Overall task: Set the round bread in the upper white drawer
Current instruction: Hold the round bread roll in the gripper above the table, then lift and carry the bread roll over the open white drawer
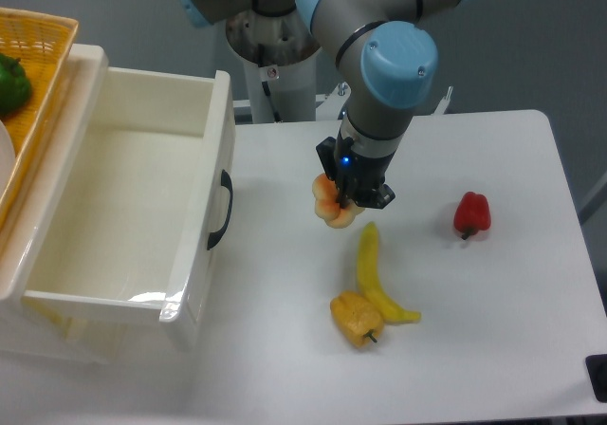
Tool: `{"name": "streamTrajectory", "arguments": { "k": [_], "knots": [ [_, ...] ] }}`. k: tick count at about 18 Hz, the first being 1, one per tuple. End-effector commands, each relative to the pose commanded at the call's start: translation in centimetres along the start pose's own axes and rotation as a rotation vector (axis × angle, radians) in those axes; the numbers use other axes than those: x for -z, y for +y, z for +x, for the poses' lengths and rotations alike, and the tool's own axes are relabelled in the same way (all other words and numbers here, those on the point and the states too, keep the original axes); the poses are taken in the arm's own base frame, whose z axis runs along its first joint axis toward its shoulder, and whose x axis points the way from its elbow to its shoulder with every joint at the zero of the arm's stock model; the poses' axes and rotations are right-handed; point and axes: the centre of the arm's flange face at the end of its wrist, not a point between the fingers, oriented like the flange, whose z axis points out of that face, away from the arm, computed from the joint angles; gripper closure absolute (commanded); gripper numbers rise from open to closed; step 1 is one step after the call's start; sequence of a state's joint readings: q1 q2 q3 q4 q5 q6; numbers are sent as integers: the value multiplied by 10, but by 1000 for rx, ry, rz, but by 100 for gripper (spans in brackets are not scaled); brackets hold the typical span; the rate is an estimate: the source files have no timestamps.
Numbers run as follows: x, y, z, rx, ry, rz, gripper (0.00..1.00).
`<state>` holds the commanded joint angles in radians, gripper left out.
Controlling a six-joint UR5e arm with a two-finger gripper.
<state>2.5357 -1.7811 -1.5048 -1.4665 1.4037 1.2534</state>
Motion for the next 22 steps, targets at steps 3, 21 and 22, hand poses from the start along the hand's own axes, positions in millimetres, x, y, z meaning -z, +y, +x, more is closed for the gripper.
{"name": "streamTrajectory", "arguments": {
  "k": [3, 21, 22],
  "knots": [
    [19, 1, 12, 28, 0, 27, 100],
    [88, -36, 86, 197, -29, 215, 100],
    [91, -40, 90, 203, -31, 218, 100]
  ]
}}
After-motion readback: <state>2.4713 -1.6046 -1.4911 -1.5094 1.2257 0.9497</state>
